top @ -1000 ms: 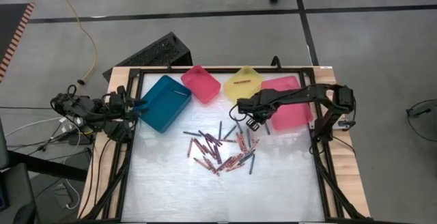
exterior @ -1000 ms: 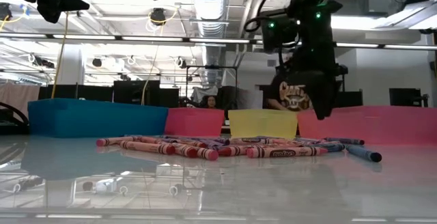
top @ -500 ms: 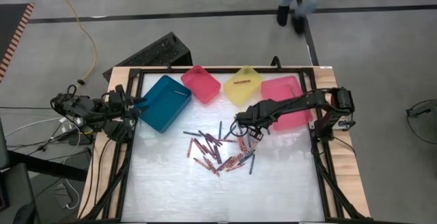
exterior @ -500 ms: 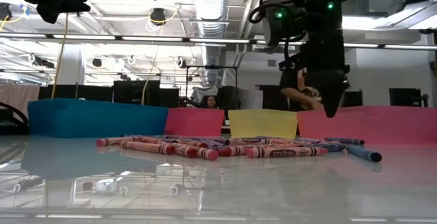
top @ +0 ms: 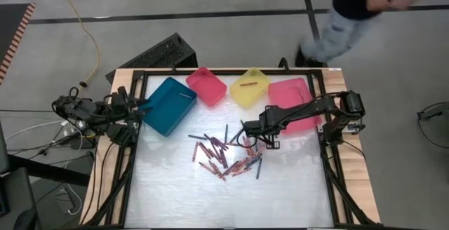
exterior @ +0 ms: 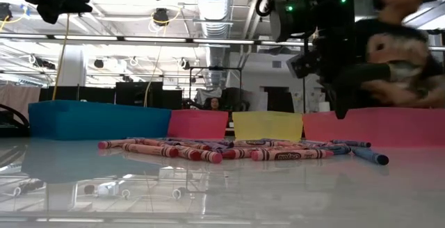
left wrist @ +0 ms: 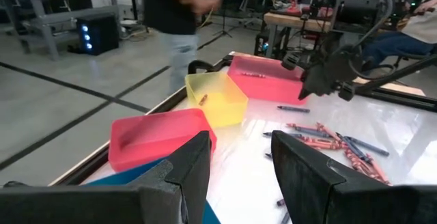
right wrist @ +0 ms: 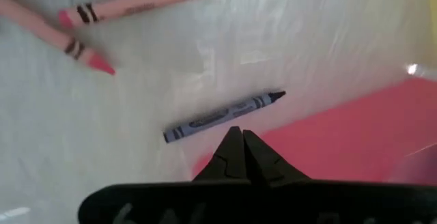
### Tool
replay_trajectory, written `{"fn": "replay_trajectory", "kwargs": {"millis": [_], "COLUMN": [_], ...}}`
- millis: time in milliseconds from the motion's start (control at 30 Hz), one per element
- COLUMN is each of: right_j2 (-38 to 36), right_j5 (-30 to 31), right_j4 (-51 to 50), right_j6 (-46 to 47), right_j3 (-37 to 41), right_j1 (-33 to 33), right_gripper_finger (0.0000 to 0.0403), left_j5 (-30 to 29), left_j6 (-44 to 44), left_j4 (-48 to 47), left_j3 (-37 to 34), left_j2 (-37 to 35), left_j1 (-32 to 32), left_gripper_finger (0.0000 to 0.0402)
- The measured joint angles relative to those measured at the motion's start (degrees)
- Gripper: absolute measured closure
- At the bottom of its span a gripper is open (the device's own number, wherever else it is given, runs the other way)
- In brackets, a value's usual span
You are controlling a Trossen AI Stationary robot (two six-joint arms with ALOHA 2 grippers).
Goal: Sort crayons
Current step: Put the blue crayon into the blue bin
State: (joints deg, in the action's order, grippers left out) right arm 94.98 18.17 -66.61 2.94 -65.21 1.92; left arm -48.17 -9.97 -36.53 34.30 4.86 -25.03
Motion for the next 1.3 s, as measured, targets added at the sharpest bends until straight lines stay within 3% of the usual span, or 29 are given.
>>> {"fn": "replay_trajectory", "kwargs": {"millis": [300, 533, 800, 1300], "right_j2": [0.2, 6.3, 14.1, 13.7], "right_j5": [0.0, -0.2, 0.0, -0.5], "right_j4": [-1.4, -2.1, -7.2, -4.7], "right_j6": [-14.5, -21.8, -22.5, -18.7], "right_j3": [0.0, -0.4, -2.0, -15.5], "right_j1": [-2.7, -2.9, -2.7, -1.9], "right_gripper_finger": [0.0403, 0.0403, 0.0403, 0.0403], "left_j5": [-1.7, -1.8, -1.8, -1.8], "left_j6": [-0.3, -0.3, -0.2, -0.2], "left_j4": [0.0, -0.1, 0.0, -0.1], "left_j3": [0.0, 0.0, 0.0, 0.0], "left_j2": [0.0, 0.0, 0.0, 0.0], "left_j1": [0.0, 0.0, 0.0, 0.0], "left_gripper_finger": [0.0256, 0.0256, 0.0256, 0.0256]}}
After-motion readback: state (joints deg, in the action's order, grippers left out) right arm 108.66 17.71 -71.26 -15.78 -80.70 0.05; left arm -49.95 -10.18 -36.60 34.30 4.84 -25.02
